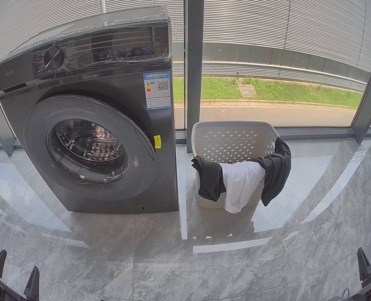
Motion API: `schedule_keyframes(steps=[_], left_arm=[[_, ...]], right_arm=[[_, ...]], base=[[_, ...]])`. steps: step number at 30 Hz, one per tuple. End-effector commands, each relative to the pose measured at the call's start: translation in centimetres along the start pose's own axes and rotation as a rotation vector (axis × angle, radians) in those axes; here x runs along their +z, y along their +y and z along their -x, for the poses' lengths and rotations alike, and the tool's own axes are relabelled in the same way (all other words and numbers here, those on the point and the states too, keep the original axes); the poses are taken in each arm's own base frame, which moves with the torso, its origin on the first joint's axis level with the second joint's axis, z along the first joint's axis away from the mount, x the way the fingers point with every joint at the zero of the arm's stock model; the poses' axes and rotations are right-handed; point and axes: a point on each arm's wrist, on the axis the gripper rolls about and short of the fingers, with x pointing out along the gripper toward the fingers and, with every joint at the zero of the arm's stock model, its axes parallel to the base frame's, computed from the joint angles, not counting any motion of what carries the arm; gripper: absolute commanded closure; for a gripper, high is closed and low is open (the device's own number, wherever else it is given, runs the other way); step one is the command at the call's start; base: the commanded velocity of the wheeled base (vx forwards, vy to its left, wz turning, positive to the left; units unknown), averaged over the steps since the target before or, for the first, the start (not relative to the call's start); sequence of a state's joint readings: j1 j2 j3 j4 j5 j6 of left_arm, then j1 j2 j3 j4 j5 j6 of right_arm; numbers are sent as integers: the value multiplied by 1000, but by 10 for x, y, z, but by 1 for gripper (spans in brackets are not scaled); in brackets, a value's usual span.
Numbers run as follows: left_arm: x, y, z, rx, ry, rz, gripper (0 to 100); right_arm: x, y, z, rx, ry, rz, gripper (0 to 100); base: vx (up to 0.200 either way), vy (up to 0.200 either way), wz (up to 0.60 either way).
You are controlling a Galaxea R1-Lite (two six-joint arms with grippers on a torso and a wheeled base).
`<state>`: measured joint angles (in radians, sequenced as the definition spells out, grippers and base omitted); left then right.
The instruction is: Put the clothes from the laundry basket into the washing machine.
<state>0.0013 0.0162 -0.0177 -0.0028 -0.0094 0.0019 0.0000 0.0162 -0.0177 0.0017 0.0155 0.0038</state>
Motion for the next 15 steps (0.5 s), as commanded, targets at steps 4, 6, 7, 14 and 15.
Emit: schedule_keyframes(steps=[4, 6, 7, 14, 15], left_arm=[[-5, 0, 0, 0, 1, 0, 0], [-5, 0, 0, 0, 1, 0, 0], [-5, 0, 0, 0, 1, -1, 0], [-5, 0, 0, -1, 3, -3, 0], [-5, 0, 0, -1, 3, -3, 0]], right_arm=[[-5, 0, 0, 0, 0, 1, 0], [-5, 0, 0, 0, 0, 1, 0], [-5, 0, 0, 0, 0, 1, 0], [-5, 0, 0, 1, 0, 1, 0], [-5, 0, 0, 1, 0, 1, 0]], base=[[0, 0, 0], [0, 0, 0], [0, 0, 0], [0, 0, 0], [0, 0, 0]])
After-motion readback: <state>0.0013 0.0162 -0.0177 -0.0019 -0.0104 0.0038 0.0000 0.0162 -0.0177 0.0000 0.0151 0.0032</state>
